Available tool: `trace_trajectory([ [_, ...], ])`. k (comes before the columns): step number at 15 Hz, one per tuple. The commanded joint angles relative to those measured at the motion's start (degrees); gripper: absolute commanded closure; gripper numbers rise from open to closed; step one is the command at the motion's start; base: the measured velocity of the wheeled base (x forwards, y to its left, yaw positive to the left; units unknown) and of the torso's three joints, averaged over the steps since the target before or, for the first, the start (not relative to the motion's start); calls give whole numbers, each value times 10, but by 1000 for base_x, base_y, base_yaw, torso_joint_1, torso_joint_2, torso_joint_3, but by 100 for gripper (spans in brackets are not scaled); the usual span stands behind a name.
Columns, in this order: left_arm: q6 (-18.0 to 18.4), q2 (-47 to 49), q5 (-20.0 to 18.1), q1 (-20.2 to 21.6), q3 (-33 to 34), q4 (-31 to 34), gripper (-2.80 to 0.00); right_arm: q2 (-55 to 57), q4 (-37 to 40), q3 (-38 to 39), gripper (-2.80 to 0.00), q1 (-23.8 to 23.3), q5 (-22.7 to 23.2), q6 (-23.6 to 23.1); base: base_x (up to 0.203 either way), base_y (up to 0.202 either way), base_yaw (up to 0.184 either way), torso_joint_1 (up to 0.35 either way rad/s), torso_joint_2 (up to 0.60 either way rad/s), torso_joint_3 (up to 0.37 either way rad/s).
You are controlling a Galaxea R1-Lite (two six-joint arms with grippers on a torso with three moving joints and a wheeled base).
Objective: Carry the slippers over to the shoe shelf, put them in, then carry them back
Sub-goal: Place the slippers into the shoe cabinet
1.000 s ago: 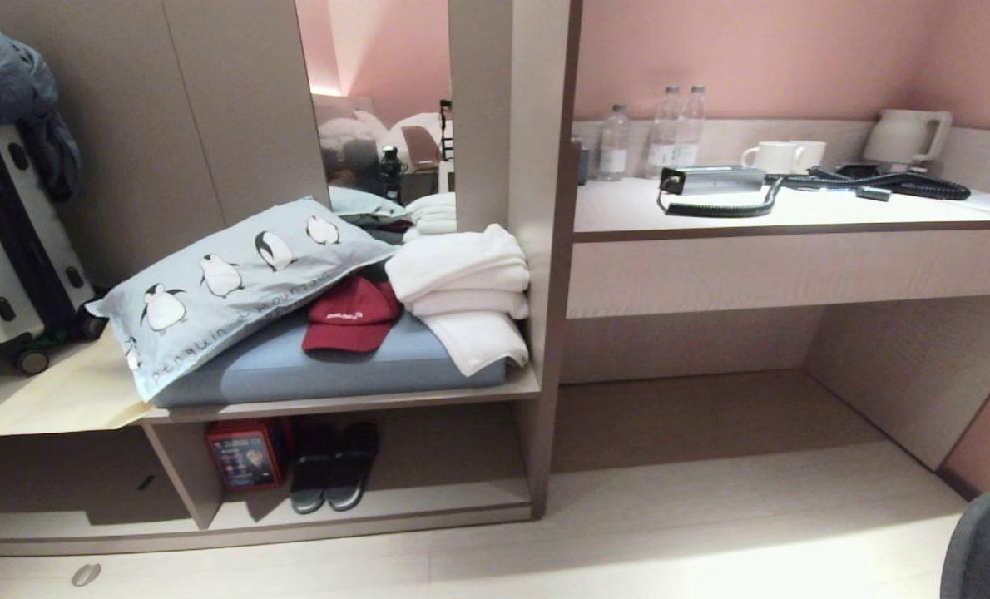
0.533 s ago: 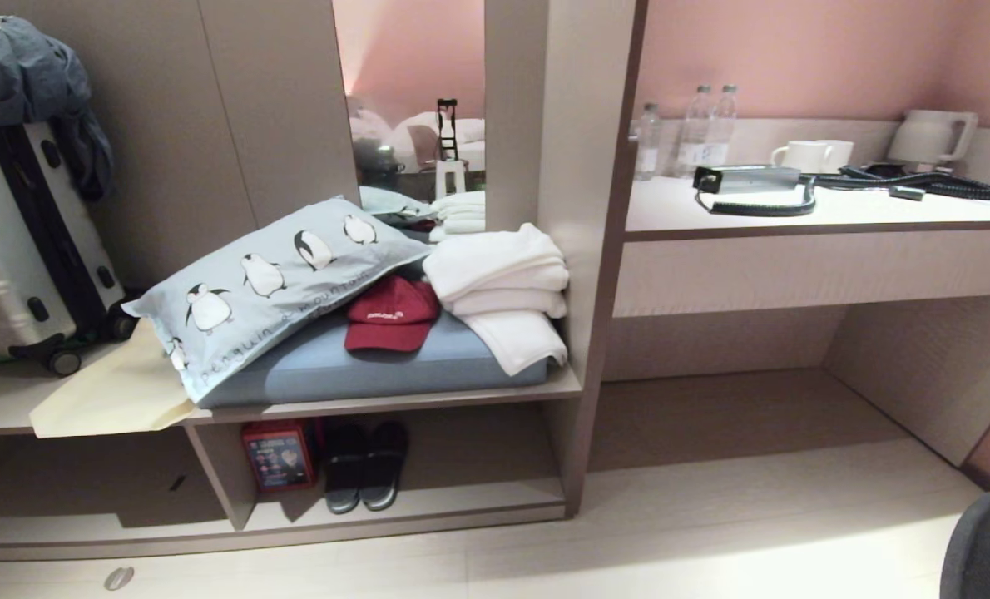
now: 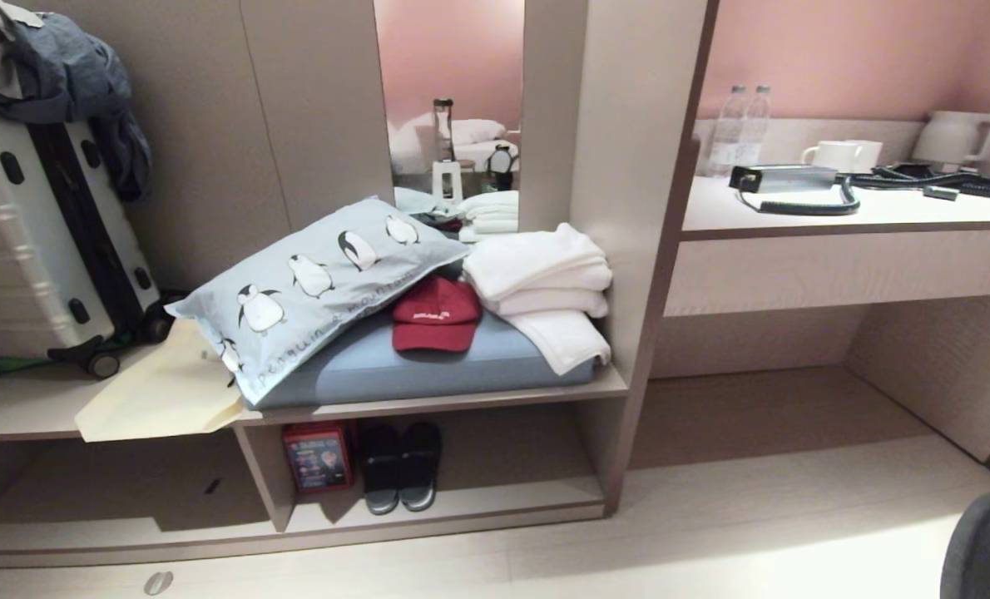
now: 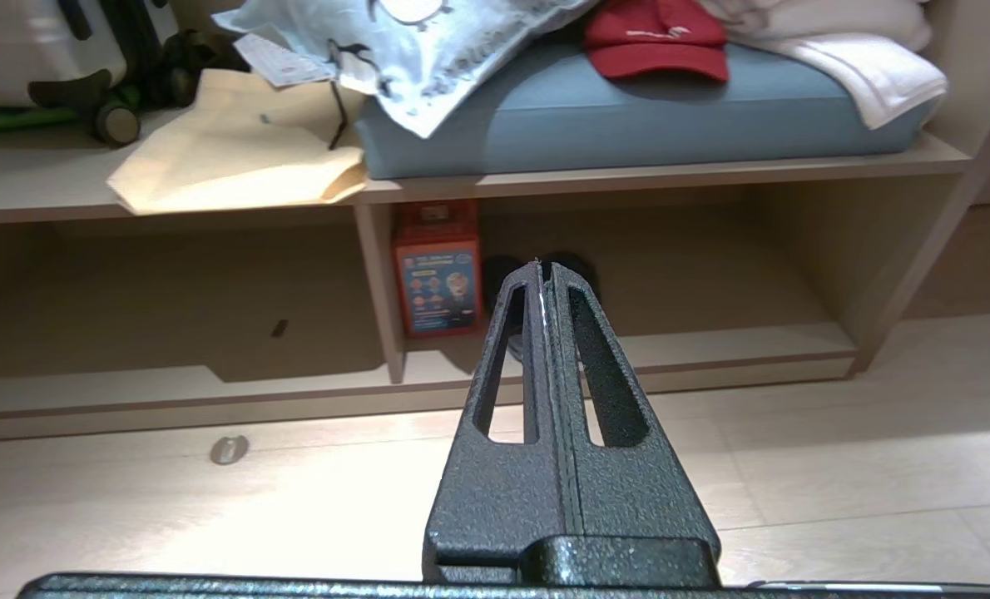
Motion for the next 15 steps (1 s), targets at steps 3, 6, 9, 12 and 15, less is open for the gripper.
trace_trajectory([
  [3, 0, 0, 0, 0, 1, 0, 0, 1, 0, 1, 0, 0, 0, -1, 0, 194, -3, 5, 3, 4],
  [6, 1, 0, 0, 0, 1, 0, 0, 1, 0, 1, 0, 0, 0, -1, 0, 153, 0, 3, 2, 0],
  [9, 1, 0, 0, 0, 1, 0, 0, 1, 0, 1, 0, 0, 0, -1, 0, 0, 0, 0, 0, 0],
  [12, 2, 0, 0, 0, 1, 0, 0, 1, 0, 1, 0, 1, 0, -1, 0, 0, 0, 0, 0, 0],
  [15, 4, 0, 0, 0, 1, 0, 0, 1, 0, 1, 0, 0, 0, -1, 0, 0, 0, 0, 0, 0],
])
